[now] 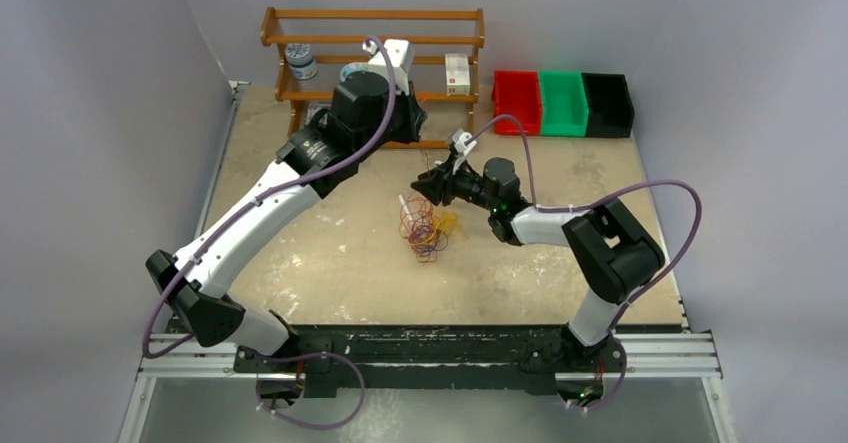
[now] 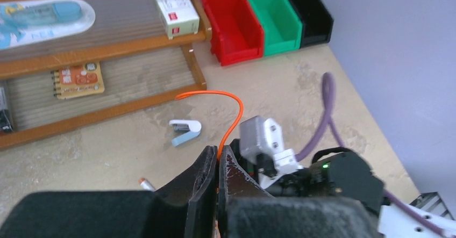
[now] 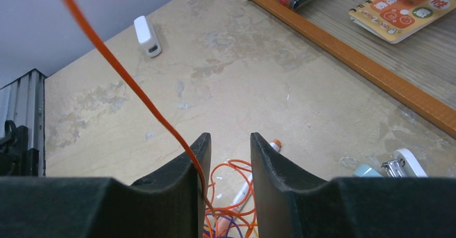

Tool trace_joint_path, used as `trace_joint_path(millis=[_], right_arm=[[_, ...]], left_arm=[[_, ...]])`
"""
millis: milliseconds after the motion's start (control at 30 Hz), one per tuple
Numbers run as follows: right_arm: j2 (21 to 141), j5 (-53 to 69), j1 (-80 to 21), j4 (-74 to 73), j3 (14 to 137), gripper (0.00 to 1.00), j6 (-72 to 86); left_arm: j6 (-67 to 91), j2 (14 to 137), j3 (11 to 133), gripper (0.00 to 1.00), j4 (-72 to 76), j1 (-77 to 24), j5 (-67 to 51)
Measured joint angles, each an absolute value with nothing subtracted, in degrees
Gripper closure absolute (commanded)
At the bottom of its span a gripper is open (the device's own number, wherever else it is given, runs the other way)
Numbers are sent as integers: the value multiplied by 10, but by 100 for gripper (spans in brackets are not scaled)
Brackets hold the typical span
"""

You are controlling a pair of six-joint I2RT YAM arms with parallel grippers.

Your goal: Untangle the cables

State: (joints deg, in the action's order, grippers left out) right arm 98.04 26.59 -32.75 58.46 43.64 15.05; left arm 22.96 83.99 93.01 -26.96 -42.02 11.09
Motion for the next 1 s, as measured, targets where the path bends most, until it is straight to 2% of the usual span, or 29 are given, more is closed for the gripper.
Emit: trace_joint_path(millis=[267,767,1000], right_arm=[[1017,266,-346,581,448,73,137],[1028,250,-373,601,405,73,134],[1032,238,-375,631,368,72,140]], left_arm=[[229,846,1037,100,-299,-420,107],[203,908,1270,100,-356,-420,142],[183,909,1323,100,-342,-420,186]])
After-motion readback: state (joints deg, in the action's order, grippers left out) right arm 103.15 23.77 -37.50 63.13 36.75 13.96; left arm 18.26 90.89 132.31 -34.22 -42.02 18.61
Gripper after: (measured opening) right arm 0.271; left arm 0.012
